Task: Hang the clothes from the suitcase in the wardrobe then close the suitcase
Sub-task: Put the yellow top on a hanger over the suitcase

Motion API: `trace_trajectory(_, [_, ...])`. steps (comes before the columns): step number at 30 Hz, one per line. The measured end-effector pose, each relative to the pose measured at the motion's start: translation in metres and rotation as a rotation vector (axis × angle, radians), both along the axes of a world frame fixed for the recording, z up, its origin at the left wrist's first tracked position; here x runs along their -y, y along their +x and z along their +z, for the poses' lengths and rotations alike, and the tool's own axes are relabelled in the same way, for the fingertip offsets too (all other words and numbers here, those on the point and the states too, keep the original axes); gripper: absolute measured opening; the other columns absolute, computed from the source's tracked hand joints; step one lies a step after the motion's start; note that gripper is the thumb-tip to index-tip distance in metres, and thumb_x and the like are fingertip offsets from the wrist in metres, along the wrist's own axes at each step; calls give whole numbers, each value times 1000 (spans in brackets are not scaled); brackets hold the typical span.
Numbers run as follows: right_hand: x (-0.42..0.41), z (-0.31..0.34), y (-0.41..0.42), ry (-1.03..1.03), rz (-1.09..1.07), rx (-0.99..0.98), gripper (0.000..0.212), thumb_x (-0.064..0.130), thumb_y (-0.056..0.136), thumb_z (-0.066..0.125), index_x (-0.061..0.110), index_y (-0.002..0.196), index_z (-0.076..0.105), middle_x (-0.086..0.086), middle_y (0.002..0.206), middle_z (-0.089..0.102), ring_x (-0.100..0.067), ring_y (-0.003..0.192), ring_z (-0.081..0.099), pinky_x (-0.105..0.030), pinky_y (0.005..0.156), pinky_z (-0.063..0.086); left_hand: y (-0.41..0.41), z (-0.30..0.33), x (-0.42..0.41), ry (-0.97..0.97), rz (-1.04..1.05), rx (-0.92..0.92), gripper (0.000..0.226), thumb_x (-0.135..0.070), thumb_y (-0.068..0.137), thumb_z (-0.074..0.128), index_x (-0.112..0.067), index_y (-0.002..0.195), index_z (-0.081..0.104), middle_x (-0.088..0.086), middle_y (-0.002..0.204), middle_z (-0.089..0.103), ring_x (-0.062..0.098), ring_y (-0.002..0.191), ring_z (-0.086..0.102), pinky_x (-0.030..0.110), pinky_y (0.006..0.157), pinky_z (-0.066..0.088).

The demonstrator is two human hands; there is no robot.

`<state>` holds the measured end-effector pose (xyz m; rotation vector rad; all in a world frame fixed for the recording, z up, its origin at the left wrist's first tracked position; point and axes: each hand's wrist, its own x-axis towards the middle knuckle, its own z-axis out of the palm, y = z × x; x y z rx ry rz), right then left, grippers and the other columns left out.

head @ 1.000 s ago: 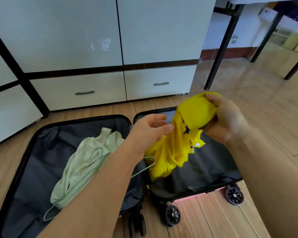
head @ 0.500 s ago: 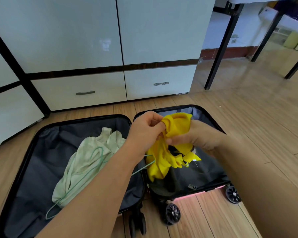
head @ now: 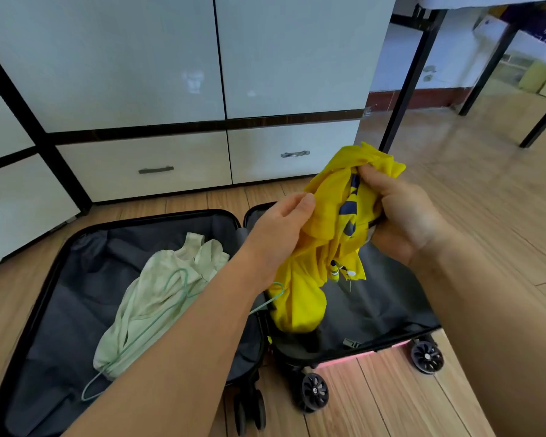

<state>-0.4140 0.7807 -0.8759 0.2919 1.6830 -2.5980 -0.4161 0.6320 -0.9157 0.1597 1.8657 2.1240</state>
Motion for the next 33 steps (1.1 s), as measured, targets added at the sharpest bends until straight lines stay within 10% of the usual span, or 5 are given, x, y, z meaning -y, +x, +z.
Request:
trace_trajectory(6, [-2,-9,4,95,228,76,27,29,85,59,9,100,68,-12,98,73,-26,85,72,-41,75,59,-5,-15,2,-169,14,16,64,-37,83,54,-43,143,33,1,126,60,28,111,59,48,99,47])
trace_trajectory(12, [6,-30,3,641,347,323,44,16,61,84,7,102,70,-15,96,73,-34,89,70,-48,84,55,-7,-21,8,-61,129,-90,63,-7,95,47,-32,148,25,-11,147,37,14,130,42,42,107,39])
trace_trajectory(20, [6,-20,0,17,152,196,18,7,91,51,2,86,67,-15,80,73,-27,67,71,-42,60,60,-8,-34,10,-329,173,77,30,-5,93,45,-25,84,65,6,92,66,24,89,59,40,83,50])
trace_trajectory(28, [13,-21,6,18,371,199,29,30,87,57,6,88,72,-16,84,73,-26,60,70,-41,63,59,-11,-26,14,292,21,233,46,-21,94,55,-25,137,40,12,110,65,23,78,68,35,66,54])
trace_trajectory(33, [10,-27,10,288,441,221,64,70,72,38,20,92,72,-6,94,75,-21,82,73,-34,65,59,-13,-25,22,120,93,271,63,-14,81,71,-25,136,44,7,126,59,31,111,60,53,95,48])
